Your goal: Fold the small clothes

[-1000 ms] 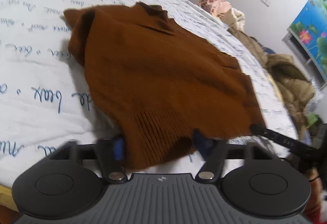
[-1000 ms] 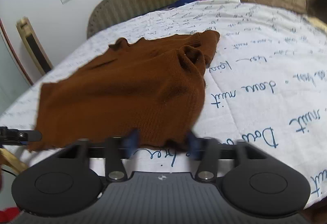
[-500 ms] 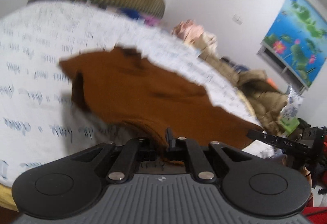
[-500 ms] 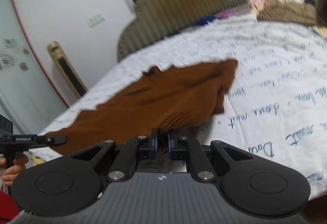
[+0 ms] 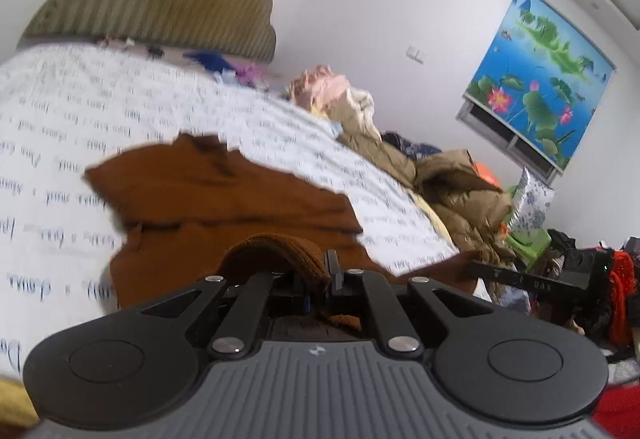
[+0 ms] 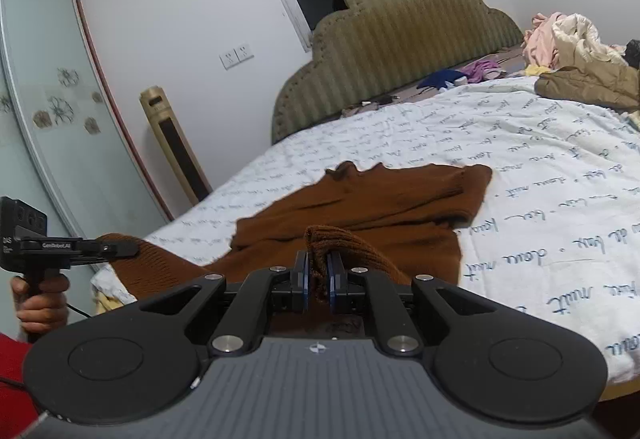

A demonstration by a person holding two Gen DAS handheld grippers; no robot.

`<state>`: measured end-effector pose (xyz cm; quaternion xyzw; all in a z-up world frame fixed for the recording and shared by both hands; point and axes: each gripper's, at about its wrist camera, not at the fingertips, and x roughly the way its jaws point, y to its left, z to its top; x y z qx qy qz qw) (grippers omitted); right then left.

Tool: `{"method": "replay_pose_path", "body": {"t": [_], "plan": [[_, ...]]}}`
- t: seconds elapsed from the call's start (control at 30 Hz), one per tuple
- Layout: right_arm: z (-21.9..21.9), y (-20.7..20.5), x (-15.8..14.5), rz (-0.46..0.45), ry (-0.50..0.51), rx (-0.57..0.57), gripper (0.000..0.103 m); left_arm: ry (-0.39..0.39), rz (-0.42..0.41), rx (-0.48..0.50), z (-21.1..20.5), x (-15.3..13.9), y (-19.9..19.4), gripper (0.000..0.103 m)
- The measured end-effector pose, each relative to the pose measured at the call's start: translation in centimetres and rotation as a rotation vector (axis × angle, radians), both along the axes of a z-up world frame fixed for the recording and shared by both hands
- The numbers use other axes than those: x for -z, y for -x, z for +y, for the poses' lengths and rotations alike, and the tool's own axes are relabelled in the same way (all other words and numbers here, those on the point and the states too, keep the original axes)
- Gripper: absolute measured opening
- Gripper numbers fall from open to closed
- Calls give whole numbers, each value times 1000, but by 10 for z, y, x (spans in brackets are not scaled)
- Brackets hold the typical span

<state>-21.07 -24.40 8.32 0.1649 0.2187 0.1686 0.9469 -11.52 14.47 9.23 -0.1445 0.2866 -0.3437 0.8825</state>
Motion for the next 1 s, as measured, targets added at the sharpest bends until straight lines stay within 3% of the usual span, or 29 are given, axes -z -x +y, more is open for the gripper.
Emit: {"method": "replay_pose_path", "body": {"t": [0.17,0.53,0.77,0.83,0.9,1.0], "plan": [[-4,-28,1,-54,-71,0,13,19,0,-36,-8,-6,-34,6],[-26,-133,12,-44,-130,144,12,-107,-6,-169,-25,-15,-117,6],[-25,-182,8,-58,-40,228,11,-213,16,-220,-41,-7,-172,6],[-20,-195,6,-71,11,255,4,-255,10,-235,-47,-4,-185,6],[-18,-208,3,-88,56,284,4,-290,7,-253,-54,-1,-199,6],[-19,-234,6,-69,59,290,4,-327,19,-277,-61,9,-219,6]]}}
